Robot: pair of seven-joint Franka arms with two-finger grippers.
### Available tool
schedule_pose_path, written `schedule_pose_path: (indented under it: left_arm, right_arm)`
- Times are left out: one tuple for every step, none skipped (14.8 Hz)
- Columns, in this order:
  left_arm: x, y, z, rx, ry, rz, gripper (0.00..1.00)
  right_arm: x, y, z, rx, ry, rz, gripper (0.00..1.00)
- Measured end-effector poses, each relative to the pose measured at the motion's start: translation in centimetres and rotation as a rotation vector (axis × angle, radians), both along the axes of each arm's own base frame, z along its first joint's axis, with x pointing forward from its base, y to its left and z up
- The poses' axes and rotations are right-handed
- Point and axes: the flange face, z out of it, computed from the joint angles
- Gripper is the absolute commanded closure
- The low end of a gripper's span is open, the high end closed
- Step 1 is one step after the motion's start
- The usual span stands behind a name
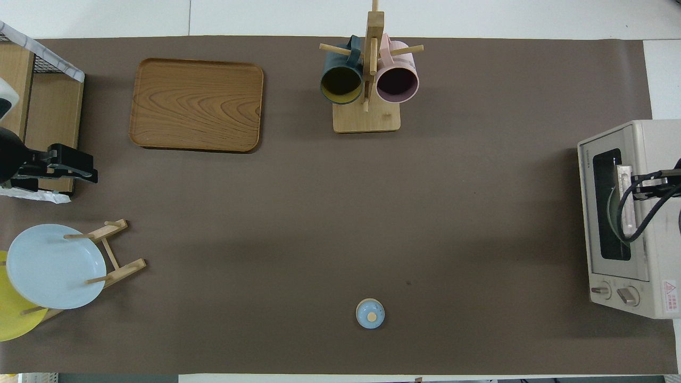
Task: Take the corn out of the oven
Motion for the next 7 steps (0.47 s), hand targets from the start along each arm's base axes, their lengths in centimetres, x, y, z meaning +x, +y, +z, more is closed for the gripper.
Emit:
schedule_pose_path:
  left_arm:
    - [0.0,0.0,0.0,0.0,0.0,0.0,0.0]
    - [0.0,0.0,0.0,0.0,0.0,0.0,0.0]
    - [0.0,0.0,0.0,0.0,0.0,0.0,0.0]
    - [0.0,0.0,0.0,0.0,0.0,0.0,0.0]
    - [0.0,0.0,0.0,0.0,0.0,0.0,0.0]
    - [0.0,0.0,0.0,0.0,0.0,0.0,0.0]
    - [0.0,0.0,0.0,0.0,0.0,0.0,0.0]
  right_arm:
    - [-0.4,-0.2,-0.8,-0.006,0.009,-0.012,1.0]
    - [-0.6,-0.7,-1.5,-0.008,0.016,-0.036,1.0]
    - [-0.8,-1.1,-2.2,-0.01,0.019,-0.06,1.0]
    - [-0.9,-1.6,-2.7,-0.01,0.021,-0.078,1.0]
    - [-1.0,-2.1,-3.1,-0.01,0.016,-0.091,1.0]
    - [-1.0,-2.5,-3.5,-0.01,0.011,-0.099,1.0]
    - [-0.9,-2.9,-3.9,-0.01,0.009,-0.105,1.0]
